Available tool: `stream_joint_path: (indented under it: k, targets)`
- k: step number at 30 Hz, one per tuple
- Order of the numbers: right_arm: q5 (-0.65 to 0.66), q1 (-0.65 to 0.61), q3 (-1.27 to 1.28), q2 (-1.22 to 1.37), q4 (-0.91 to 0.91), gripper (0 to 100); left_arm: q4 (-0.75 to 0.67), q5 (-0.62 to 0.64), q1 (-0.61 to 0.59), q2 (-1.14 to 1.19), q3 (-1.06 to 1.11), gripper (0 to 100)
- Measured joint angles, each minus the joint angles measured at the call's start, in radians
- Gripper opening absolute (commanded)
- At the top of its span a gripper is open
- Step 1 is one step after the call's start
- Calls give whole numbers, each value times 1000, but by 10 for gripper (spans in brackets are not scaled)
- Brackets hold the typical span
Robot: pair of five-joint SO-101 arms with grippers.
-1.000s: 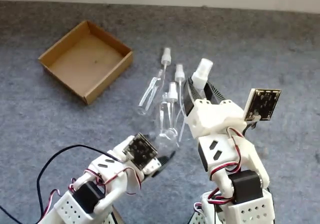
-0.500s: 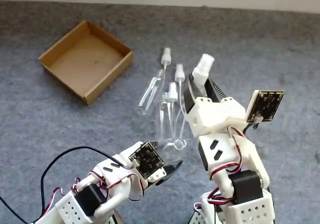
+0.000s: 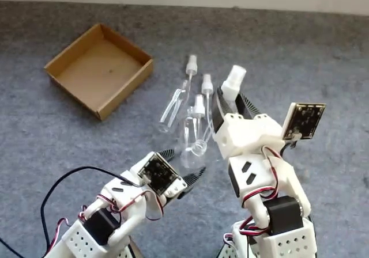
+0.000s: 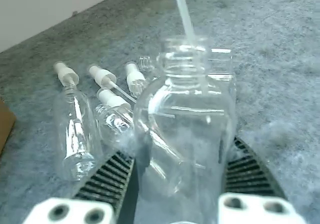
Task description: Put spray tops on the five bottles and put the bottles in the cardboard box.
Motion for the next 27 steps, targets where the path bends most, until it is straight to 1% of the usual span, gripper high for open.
stream_joint_path:
  k: [7,14,20,25,27]
  targets:
    - [-2,-3,0,0,121,13,-14,0,-17,0,0,70]
    - [-2,-133,0,0,236,14,-14,0,-17,0,0,70]
    - [2,-169,0,-2,310,14,-14,0,-17,0,0,70]
    - [140,-175,0,-12,342,17,-14,0,-17,0,0,70]
    - [172,-175,0,-12,358,51,-14,0,-17,0,0,70]
